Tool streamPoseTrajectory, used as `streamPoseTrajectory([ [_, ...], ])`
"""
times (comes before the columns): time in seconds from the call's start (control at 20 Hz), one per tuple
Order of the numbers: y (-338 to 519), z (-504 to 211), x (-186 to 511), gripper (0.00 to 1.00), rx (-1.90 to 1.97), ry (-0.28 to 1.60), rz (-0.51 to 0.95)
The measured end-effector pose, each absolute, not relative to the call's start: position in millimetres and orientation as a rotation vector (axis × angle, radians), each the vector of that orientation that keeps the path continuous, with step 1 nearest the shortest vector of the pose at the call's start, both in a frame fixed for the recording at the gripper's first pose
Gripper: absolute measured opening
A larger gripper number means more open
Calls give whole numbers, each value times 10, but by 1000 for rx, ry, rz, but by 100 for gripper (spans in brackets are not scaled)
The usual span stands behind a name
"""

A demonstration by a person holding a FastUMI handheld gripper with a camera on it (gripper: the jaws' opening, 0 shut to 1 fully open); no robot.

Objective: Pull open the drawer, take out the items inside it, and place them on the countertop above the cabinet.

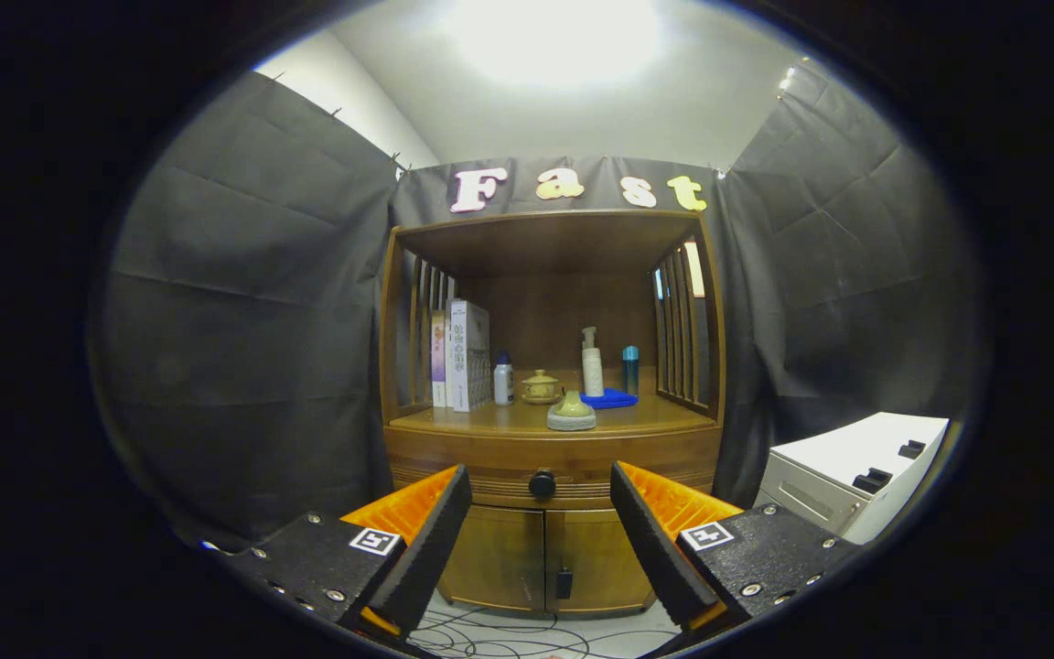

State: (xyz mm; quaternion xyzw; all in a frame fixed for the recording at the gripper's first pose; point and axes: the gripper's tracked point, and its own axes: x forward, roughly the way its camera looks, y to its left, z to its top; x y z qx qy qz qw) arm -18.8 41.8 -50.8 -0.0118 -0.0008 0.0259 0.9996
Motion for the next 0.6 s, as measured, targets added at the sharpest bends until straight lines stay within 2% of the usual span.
streamPoseTrajectory([
  [0.6,408,-509,-186,95,-27,-11,50],
])
